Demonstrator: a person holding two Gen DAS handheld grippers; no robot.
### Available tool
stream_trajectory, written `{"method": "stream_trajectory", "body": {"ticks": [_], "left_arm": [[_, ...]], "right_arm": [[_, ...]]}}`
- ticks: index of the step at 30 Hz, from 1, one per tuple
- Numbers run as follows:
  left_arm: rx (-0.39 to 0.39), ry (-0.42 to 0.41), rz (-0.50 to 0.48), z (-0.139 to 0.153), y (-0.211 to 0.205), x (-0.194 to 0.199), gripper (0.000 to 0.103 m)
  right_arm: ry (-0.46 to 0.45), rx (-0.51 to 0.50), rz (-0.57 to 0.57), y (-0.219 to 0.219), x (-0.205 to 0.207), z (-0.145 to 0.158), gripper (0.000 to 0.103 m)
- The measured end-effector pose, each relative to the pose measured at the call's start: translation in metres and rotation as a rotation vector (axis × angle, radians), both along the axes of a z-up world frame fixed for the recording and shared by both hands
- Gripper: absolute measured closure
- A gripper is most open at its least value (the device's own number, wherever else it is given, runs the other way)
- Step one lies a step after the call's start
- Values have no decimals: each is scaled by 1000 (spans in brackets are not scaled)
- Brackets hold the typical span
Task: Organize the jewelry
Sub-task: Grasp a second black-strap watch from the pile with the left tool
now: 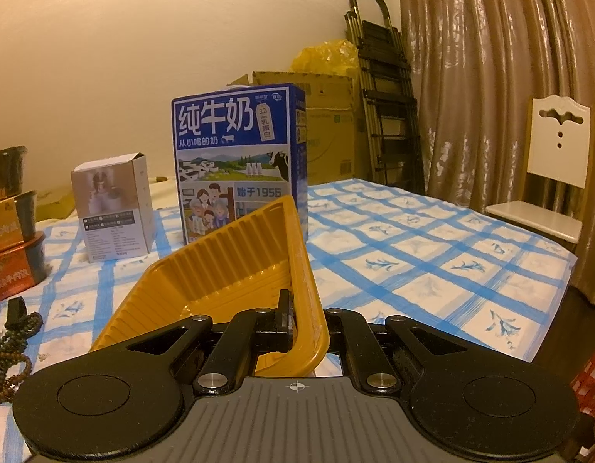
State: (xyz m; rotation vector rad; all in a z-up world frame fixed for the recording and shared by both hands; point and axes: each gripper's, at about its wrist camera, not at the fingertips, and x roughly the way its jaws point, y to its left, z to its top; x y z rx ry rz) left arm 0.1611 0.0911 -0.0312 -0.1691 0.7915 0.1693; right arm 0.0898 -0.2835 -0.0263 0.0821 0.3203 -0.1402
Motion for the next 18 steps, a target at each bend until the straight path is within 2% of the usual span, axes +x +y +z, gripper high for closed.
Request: {"method": "stream_trajectory", "body": {"ticks": [6,16,18], "left_arm": [[27,16,8,-12,5,17,56],[1,38,25,-18,5,86,56],[19,54,33,-23,4,98,56]], "right_arm": [[-2,-14,-15,2,3,-1,97],[0,-9,-17,2,4,-2,97],[1,-8,-17,2,4,-2,97]]}}
